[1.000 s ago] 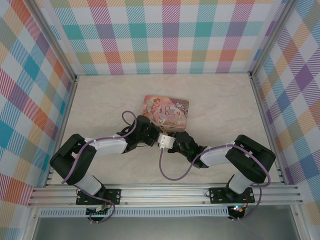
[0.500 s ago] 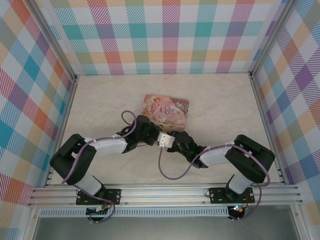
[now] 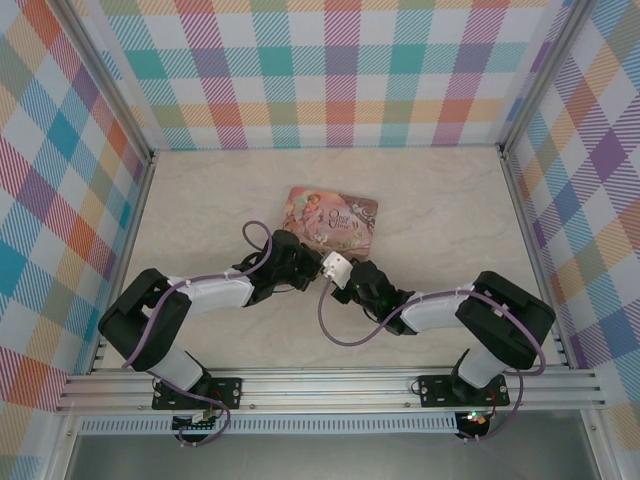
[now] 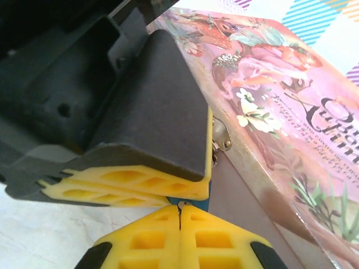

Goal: Unlock a padlock with a key

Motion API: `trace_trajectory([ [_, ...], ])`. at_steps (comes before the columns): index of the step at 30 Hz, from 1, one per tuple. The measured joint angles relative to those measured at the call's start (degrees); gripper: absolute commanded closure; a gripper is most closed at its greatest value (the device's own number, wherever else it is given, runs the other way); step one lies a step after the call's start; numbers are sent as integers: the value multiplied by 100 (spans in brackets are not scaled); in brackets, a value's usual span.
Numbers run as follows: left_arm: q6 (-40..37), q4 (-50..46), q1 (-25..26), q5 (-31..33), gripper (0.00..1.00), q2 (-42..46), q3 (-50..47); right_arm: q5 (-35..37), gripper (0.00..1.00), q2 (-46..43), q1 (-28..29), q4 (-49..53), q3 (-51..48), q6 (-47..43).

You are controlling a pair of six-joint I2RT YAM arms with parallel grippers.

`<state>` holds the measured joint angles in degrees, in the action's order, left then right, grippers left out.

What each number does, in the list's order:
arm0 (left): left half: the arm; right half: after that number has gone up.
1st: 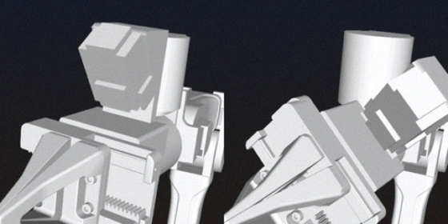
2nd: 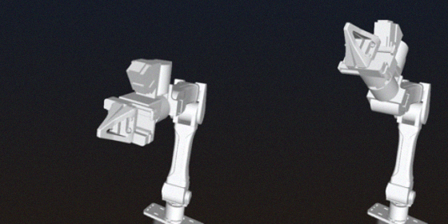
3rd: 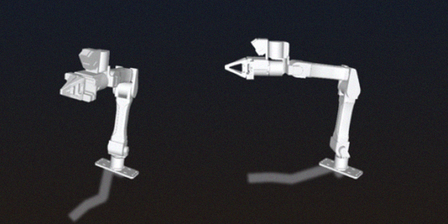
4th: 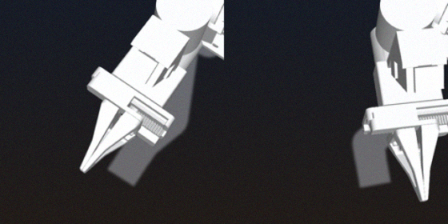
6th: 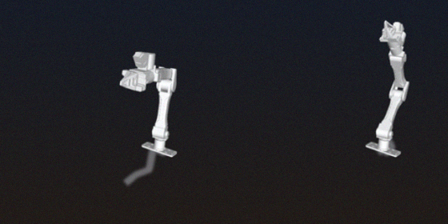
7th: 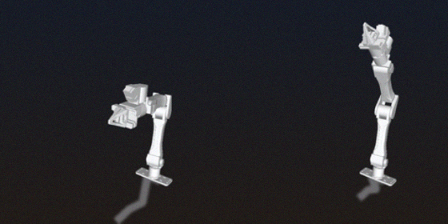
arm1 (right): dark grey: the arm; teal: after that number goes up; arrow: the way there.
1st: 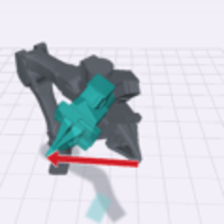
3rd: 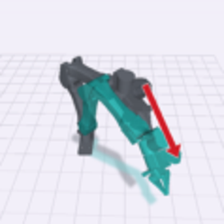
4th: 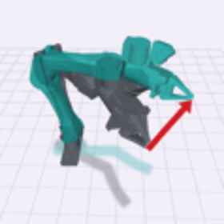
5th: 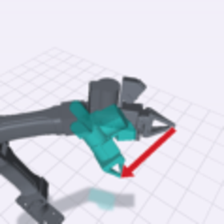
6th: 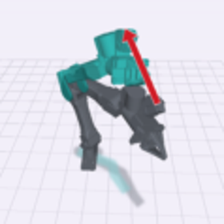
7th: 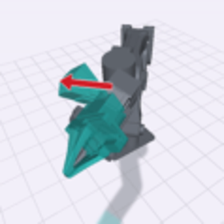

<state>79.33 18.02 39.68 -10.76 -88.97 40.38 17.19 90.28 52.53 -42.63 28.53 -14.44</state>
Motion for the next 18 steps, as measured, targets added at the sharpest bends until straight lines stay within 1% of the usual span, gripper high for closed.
trace_trajectory([
  [6,-2,-120,0,37,100,0,0,-216,100,240,-52,-597,-179,782],
  [11,-4,-144,0,70,100,0,0,-297,100,321,-83,-798,-221,979],
  [14,-50,-151,0,76,84,0,0,-297,100,321,-83,-796,-221,981],
  [18,-216,-273,0,76,71,98,7,-293,100,330,-98,-719,-221,1071],
])
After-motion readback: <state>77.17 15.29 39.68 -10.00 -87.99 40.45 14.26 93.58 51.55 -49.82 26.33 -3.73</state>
